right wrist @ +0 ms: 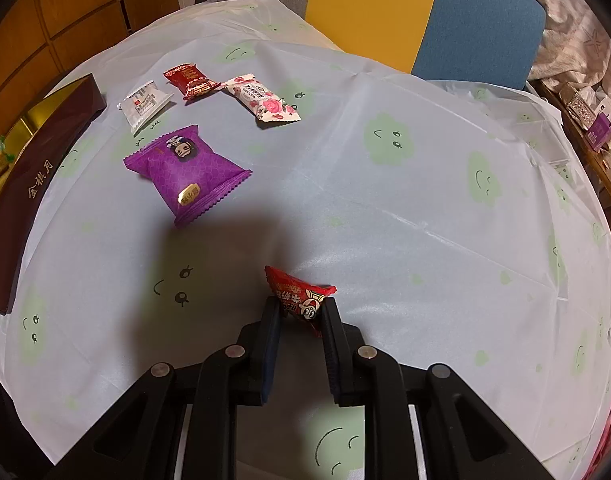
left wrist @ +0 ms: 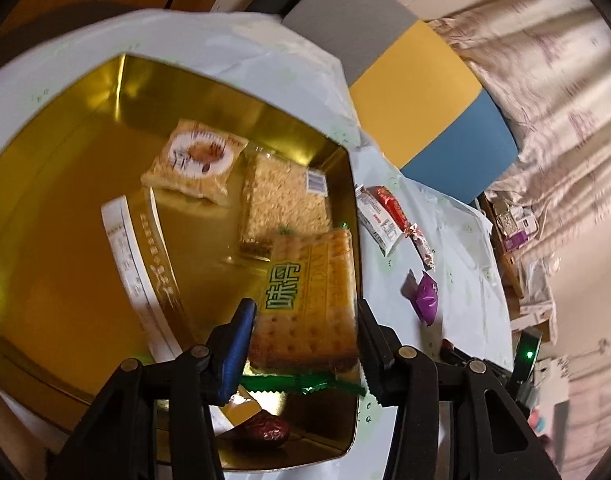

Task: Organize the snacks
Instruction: 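Carry the cracker pack into the gold tray and open the left tool while the right tool holds the candy, then carry the red candy over the gold tray and open the right tool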

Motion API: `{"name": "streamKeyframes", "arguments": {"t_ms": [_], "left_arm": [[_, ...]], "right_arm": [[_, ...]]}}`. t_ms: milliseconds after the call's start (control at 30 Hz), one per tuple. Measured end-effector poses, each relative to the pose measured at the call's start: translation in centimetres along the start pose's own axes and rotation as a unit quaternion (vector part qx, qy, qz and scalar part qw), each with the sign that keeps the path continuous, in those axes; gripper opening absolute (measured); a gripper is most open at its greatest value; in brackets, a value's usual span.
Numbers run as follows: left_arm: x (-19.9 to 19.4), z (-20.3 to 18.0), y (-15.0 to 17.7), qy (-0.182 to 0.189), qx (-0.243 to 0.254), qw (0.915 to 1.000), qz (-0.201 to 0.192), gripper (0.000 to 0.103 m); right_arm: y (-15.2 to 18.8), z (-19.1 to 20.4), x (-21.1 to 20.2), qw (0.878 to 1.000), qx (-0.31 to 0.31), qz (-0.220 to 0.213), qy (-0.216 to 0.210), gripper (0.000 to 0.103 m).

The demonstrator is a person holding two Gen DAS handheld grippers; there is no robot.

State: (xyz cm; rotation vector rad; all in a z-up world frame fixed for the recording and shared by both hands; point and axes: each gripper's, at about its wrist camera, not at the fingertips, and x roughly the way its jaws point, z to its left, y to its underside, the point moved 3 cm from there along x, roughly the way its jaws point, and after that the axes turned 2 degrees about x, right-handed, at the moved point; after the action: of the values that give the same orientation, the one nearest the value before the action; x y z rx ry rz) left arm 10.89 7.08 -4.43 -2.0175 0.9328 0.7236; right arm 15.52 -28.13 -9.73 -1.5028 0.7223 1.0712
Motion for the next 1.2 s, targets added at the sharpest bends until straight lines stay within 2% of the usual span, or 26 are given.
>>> {"name": "streamKeyframes", "arguments": {"t_ms": [133, 367, 500, 733, 933, 1200], "left_arm": [[0.3, 0.0, 0.8, -0.008, 0.014, 0.9999, 0.005, 0.051], [0.0, -0.8, 1.8, -0.040, 0.077, 0.9962, -0.006, 0.050], [-0.8, -1.6, 2.6, -0.074, 0.132, 0.9882, -0.023, 0.051], [-1.8, -2.3, 3.8, -0.104, 0.188, 0.9759, -0.041, 0.055], [-2.8, -2.5, 4.4, -0.116, 0.206, 0.9703, -0.051, 0.055], [-3.5, -1.7, 4.5, -0.110, 0.199, 0.9721, -0.057, 0.055]], "right_arm": [[0.0, 0.0, 0.0, 1.000, -0.001, 0.000, 0.000, 0.020], [0.0, 0.1, 0.1, 1.000, -0.002, -0.001, 0.002, 0.020], [0.1, 0.1, 0.1, 1.000, -0.002, -0.001, 0.003, 0.020], [0.1, 0.2, 0.1, 1.000, -0.003, -0.005, 0.007, 0.020], [0.3, 0.4, 0.0, 1.000, -0.007, -0.008, 0.013, 0.020], [0.4, 0.7, -0.1, 1.000, -0.001, 0.003, 0.027, 0.020]]}}
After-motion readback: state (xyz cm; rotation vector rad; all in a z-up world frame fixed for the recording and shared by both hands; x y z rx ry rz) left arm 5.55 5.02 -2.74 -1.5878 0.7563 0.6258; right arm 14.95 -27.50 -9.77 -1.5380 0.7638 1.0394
